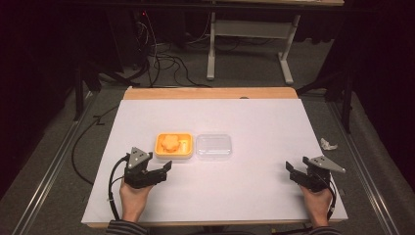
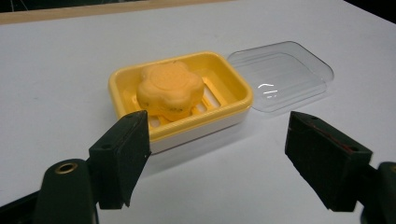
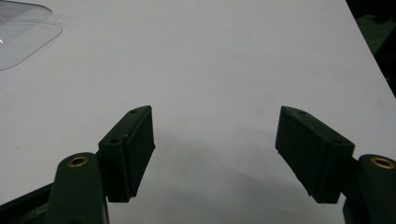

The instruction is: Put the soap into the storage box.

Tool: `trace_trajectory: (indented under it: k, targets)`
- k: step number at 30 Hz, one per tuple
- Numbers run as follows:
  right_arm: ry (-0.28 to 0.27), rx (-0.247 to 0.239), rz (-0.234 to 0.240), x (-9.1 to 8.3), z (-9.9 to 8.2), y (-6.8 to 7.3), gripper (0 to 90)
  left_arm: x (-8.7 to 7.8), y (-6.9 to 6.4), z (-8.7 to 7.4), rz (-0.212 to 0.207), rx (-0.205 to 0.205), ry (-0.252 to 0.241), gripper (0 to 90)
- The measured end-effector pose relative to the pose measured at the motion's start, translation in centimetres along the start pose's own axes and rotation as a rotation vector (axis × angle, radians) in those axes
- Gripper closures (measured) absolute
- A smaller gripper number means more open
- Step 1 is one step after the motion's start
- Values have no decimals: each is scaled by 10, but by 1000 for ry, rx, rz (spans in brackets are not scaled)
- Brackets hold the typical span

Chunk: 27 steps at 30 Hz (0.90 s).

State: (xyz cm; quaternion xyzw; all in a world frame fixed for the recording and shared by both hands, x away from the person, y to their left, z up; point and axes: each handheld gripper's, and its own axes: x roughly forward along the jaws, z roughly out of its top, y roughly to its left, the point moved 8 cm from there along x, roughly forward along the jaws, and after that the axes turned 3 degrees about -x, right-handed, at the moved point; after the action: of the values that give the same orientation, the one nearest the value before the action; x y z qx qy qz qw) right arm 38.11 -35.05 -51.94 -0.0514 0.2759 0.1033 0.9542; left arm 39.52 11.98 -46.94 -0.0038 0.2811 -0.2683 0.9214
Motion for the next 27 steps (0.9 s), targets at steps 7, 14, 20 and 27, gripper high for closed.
trace_trajectory:
  k: [7,14,20,27]
  targets:
    - [3,-3,0,0,0,0,284,3,-1,-4,-4,0,9,228]
    - [4,-3,-2,1,0,0,284,6,-1,-9,-2,-14,12,228]
    - [4,-4,-2,1,0,0,285,10,-2,-13,-3,-15,21,226]
    - [3,-4,-3,0,0,0,284,15,-3,-18,-1,-12,37,226]
